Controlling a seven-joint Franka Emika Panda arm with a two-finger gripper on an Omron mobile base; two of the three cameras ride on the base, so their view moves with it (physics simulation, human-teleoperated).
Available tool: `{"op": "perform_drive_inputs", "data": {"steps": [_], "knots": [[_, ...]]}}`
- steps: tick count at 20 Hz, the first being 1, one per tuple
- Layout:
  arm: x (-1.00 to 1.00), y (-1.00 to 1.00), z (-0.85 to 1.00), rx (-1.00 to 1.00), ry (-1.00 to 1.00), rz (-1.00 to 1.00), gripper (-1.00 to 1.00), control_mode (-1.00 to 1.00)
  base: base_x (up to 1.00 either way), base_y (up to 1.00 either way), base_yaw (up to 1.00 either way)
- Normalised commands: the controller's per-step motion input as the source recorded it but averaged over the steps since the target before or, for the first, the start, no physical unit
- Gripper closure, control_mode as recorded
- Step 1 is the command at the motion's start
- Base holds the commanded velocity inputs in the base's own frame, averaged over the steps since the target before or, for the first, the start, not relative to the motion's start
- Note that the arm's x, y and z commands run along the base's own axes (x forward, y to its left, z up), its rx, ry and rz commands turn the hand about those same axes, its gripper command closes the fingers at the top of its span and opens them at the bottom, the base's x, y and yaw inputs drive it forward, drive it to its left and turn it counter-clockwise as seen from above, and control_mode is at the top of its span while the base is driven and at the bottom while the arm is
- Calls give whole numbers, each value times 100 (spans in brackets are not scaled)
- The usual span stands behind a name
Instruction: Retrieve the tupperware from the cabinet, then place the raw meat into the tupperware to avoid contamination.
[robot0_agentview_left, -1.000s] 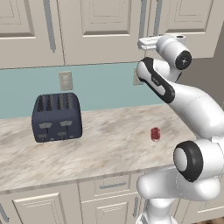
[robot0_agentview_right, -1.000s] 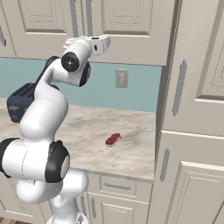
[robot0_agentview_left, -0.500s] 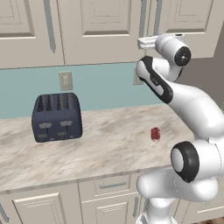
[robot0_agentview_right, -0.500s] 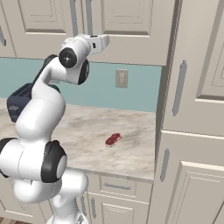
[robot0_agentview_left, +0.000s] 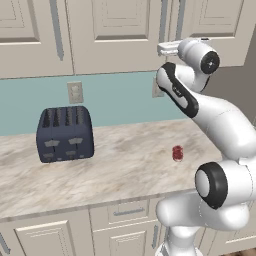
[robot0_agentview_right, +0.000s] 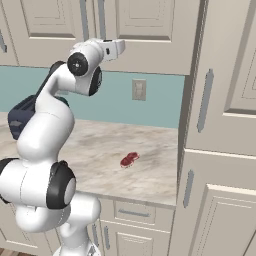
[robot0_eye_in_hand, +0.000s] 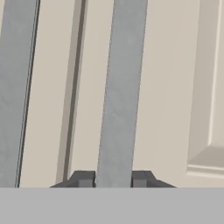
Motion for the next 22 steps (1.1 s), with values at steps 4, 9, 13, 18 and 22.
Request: {"op": "perform_drive_inputs", "data": {"steps": [4,9,13,18,22], "knots": [[-6,0,0,0,0,0,100,-100,0,0,0],[-27,-1,0,0,1,0,100,-100,0,0,0],[-39,-8,0,0,4,0,100,-100,0,0,0],[-42,-12,0,0,8,0,100,-100,0,0,0],[-46,-22,0,0,9,-1,100,-100,0,0,0]]}}
